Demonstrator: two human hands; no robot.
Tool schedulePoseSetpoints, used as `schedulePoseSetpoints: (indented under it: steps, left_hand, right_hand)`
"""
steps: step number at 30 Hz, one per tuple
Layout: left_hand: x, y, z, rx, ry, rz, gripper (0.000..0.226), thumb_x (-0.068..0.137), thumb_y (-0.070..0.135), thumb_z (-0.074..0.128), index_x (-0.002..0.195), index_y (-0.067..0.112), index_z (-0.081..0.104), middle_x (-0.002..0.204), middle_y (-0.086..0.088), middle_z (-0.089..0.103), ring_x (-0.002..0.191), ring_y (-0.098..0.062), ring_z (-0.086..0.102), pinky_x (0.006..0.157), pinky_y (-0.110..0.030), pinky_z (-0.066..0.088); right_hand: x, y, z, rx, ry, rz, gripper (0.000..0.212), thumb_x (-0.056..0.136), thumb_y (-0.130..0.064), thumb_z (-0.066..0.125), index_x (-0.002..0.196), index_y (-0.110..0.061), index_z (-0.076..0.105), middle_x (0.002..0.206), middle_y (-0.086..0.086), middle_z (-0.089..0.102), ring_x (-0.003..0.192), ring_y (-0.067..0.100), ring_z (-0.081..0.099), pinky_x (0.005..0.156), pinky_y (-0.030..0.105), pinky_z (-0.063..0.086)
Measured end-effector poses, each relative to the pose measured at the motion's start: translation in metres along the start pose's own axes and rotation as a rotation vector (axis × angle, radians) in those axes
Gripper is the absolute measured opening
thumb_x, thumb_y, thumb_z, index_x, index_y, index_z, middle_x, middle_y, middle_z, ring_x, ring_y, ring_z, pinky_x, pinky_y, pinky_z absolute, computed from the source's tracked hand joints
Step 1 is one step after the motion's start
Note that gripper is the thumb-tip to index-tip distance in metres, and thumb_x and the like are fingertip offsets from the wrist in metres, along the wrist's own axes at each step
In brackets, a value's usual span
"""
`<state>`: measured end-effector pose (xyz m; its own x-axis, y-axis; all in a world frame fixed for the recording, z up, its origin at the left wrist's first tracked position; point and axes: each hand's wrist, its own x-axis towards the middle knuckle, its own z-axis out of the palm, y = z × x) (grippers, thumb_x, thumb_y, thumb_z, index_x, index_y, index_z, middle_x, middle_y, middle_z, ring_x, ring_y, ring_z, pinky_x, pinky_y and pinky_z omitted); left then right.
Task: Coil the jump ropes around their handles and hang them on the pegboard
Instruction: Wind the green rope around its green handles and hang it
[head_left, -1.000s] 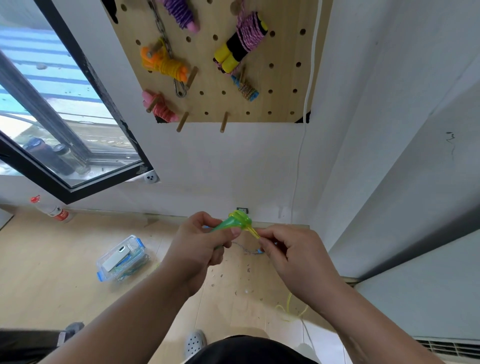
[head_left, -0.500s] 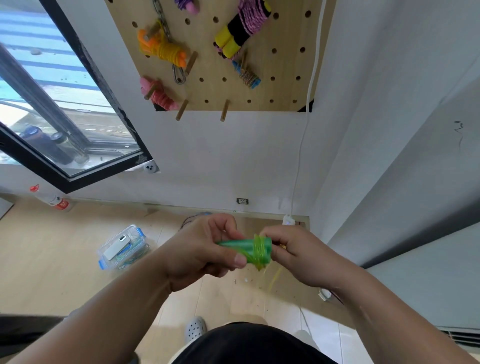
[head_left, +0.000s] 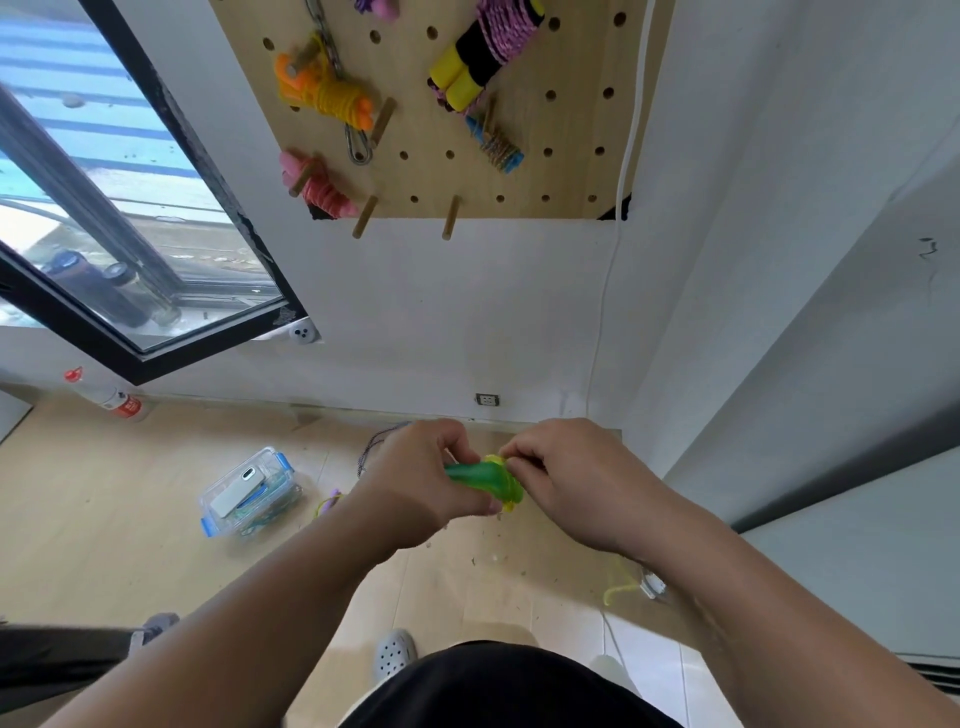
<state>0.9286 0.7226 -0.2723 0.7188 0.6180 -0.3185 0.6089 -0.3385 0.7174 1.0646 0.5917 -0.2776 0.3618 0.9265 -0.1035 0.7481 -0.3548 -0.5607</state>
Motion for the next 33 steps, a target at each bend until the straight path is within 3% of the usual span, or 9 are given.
schedulePoseSetpoints:
  steps: [5,10,16,19,21,24,27,30,33]
  left_hand:
    - [0.006,0.001,-0.001,-0.273,0.082,-0.102,0.047,0.053,0.023,0.095,0.072,0.018,0.053,0.068,-0.011,0.067,0.049,-0.015,0.045,0.049,-0.027,0.036]
    - [0.009,0.008,0.0,-0.779,0.04,-0.2,0.046,0.073,-0.006,0.082,0.075,0.015,0.041,0.064,-0.02,0.056,0.044,-0.015,0.024,0.046,-0.024,0.017]
    - [0.002,0.015,-0.001,-1.12,-0.153,-0.213,0.032,0.065,0.004,0.077,0.075,0.015,0.049,0.062,-0.014,0.051,0.038,-0.012,0.026,0.042,-0.022,0.023]
    - [-0.003,0.012,-0.001,-1.179,-0.301,-0.176,0.036,0.066,0.001,0.087,0.077,0.014,0.055,0.061,-0.013,0.052,0.034,-0.009,0.03,0.044,-0.021,0.027]
    - [-0.006,0.009,-0.002,-1.202,-0.401,-0.134,0.045,0.051,0.009,0.097,0.077,0.015,0.061,0.062,-0.013,0.053,0.034,-0.008,0.033,0.043,-0.022,0.033]
    - [-0.009,0.003,-0.007,-1.135,-0.502,-0.083,0.054,0.046,0.013,0.1,0.081,0.013,0.059,0.064,-0.015,0.054,0.036,-0.009,0.039,0.045,-0.023,0.032]
    - [-0.015,0.0,-0.01,-0.957,-0.582,-0.056,0.046,0.053,-0.003,0.09,0.081,0.012,0.058,0.072,-0.017,0.055,0.046,-0.014,0.049,0.043,-0.022,0.031]
    - [-0.022,0.003,-0.011,-0.557,-0.585,-0.015,0.039,0.06,-0.008,0.088,0.076,0.017,0.062,0.076,-0.013,0.063,0.053,-0.016,0.053,0.044,-0.022,0.037]
    - [-0.022,0.005,-0.008,-0.162,-0.499,0.08,0.035,0.064,0.007,0.094,0.074,0.023,0.064,0.072,0.005,0.068,0.062,-0.01,0.058,0.055,-0.022,0.045]
  right_hand:
    - [-0.012,-0.003,0.008,0.139,0.162,-0.003,0.017,0.099,-0.03,0.055,0.1,-0.027,0.072,0.087,-0.011,0.068,0.08,0.01,0.059,0.072,0.039,0.052]
    - [-0.024,-0.003,0.013,0.324,0.284,0.033,0.008,0.096,-0.028,0.065,0.096,-0.031,0.072,0.079,-0.02,0.068,0.077,0.005,0.062,0.068,0.025,0.05]
    - [-0.031,0.002,0.008,0.639,0.284,0.043,0.018,0.095,-0.016,0.067,0.084,-0.031,0.068,0.075,-0.012,0.071,0.062,0.009,0.065,0.063,0.022,0.051]
    - [-0.03,0.01,0.008,0.693,0.227,-0.021,0.012,0.095,-0.022,0.067,0.084,-0.028,0.068,0.072,-0.008,0.069,0.062,0.011,0.064,0.064,0.029,0.052]
    - [-0.029,0.015,0.008,0.696,0.162,-0.069,0.011,0.094,-0.029,0.062,0.086,-0.028,0.069,0.07,-0.009,0.067,0.063,0.01,0.062,0.064,0.028,0.051]
    - [-0.026,0.024,0.005,0.647,-0.004,-0.105,0.016,0.096,-0.031,0.058,0.092,-0.024,0.071,0.071,-0.007,0.064,0.068,0.009,0.06,0.069,0.034,0.052]
    - [-0.018,0.036,-0.009,0.51,-0.226,-0.103,0.014,0.093,-0.031,0.063,0.089,-0.02,0.072,0.076,0.002,0.068,0.073,0.021,0.063,0.076,0.048,0.053]
    - [-0.008,0.038,-0.023,0.369,-0.348,-0.096,0.006,0.091,-0.03,0.072,0.086,-0.029,0.074,0.078,0.003,0.07,0.068,0.01,0.059,0.07,0.037,0.051]
    - [0.002,0.028,-0.021,0.225,-0.371,-0.079,0.006,0.09,-0.032,0.074,0.087,-0.027,0.075,0.075,-0.004,0.069,0.066,0.003,0.057,0.067,0.03,0.047]
